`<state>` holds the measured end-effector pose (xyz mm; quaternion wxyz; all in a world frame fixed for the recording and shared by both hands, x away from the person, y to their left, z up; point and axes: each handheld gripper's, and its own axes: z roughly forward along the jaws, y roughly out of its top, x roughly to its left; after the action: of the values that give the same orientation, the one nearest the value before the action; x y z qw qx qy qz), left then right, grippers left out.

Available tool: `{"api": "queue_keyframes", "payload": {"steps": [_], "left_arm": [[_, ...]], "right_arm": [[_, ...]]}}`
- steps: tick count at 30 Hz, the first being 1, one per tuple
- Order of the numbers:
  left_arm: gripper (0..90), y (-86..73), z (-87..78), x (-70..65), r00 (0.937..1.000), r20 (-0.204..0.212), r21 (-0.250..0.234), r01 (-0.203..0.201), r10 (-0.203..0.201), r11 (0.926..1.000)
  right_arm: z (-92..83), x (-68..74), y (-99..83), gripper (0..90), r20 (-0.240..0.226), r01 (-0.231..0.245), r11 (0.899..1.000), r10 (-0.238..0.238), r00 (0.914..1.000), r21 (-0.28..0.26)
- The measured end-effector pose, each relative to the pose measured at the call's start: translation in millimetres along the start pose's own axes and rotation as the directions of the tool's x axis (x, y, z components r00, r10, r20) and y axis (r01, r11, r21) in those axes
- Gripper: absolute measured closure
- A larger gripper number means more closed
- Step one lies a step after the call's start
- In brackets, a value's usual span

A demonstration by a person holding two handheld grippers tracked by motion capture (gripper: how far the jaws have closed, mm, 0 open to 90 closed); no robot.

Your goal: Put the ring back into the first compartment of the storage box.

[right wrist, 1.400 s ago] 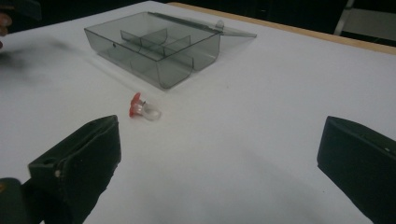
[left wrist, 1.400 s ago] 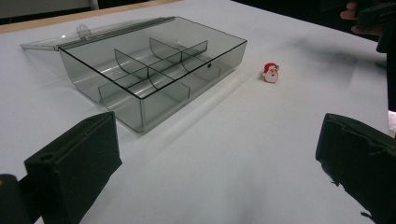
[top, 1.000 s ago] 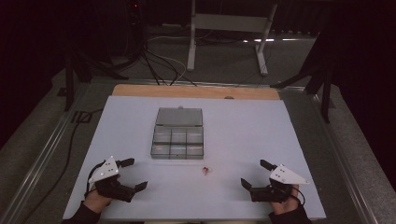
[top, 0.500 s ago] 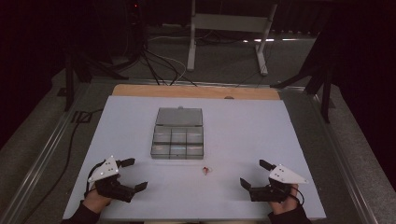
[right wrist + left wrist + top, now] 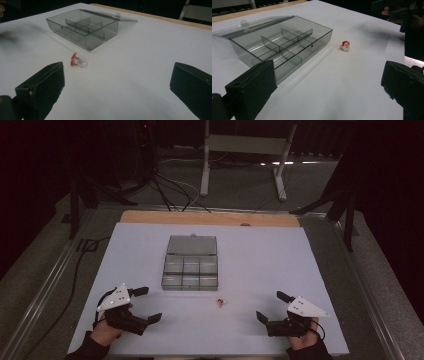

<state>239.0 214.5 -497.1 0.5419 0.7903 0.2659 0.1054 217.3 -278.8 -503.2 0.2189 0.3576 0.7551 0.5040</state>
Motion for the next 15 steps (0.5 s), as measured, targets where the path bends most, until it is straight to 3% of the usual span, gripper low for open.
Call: {"api": "queue_keyframes", "payload": {"steps": [15], "left_arm": [[0.4, 16.1, 14.3, -4.1, 0.9992, 0.039, -0.001, -0.012, 0.012, 0.9999]], "right_arm": [[-1.3, 0.1, 1.1, 0.0, -0.001, 0.001, 1.000, -0.001, 1.0000, -0.018]]}}
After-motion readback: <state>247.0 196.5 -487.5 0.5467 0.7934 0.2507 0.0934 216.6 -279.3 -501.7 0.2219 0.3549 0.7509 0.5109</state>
